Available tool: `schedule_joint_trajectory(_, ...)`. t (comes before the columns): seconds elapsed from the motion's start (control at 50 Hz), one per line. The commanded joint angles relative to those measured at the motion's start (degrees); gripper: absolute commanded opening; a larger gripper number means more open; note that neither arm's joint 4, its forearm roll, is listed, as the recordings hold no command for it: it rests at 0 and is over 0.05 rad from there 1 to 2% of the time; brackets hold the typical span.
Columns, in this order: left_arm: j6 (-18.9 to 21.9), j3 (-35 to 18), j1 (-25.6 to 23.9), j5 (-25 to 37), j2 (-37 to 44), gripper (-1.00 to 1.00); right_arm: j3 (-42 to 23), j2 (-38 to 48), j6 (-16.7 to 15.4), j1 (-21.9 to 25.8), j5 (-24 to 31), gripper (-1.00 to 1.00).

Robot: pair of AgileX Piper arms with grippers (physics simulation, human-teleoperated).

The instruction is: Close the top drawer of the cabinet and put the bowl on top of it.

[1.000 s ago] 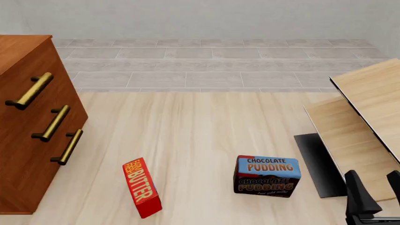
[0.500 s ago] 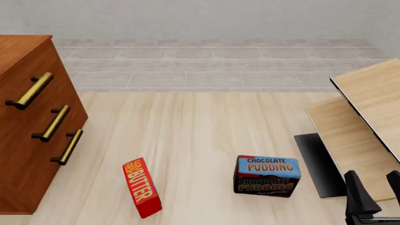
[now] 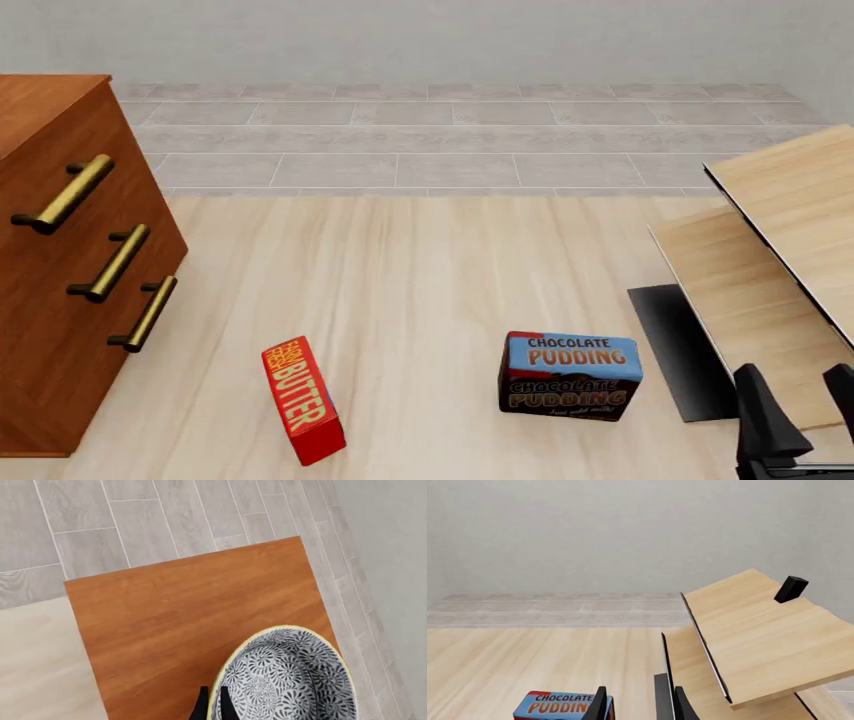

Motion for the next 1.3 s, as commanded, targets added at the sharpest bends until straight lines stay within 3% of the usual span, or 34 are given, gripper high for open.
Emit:
schedule_joint_trajectory(0.02,-0.59,0.07,-2.03,-0.58,-0.94,1.00,0.06,0.00,0.04,0.07,-0.04,1.00)
schedule_joint_trajectory(0.38,-0.38,-1.01,0.26,0.25,-1.78,1.00,0.14,0.00,-0.10,0.08,-0.22,1.00)
schedule_joint_trajectory(0.58,-0.45,-6.15,2.12,2.74,-2.74,1.00,-0.01,0.00,-0.14,0.19,-0.14,1.00)
schedule_joint_trajectory(0.76,-1.55,-10.49,-0.09,5.20,-3.07,1.00,-0.02,0.00,-0.21,0.22,-0.23,1.00)
schedule_joint_trajectory(0.84,-1.38,-14.02,2.20,6.40,-3.15,1.00,0.04,0.00,-0.18,0.12,-0.31,1.00)
schedule_joint_trajectory(1.12,-1.72,-21.32,2.76,9.56,-3.72,1.00,0.00,0.00,-0.19,0.20,-0.34,1.00)
schedule_joint_trajectory(1.3,-1.76,-23.45,3.50,9.99,-4.43,1.00,-0.10,0.00,-0.15,0.15,-0.26,1.00)
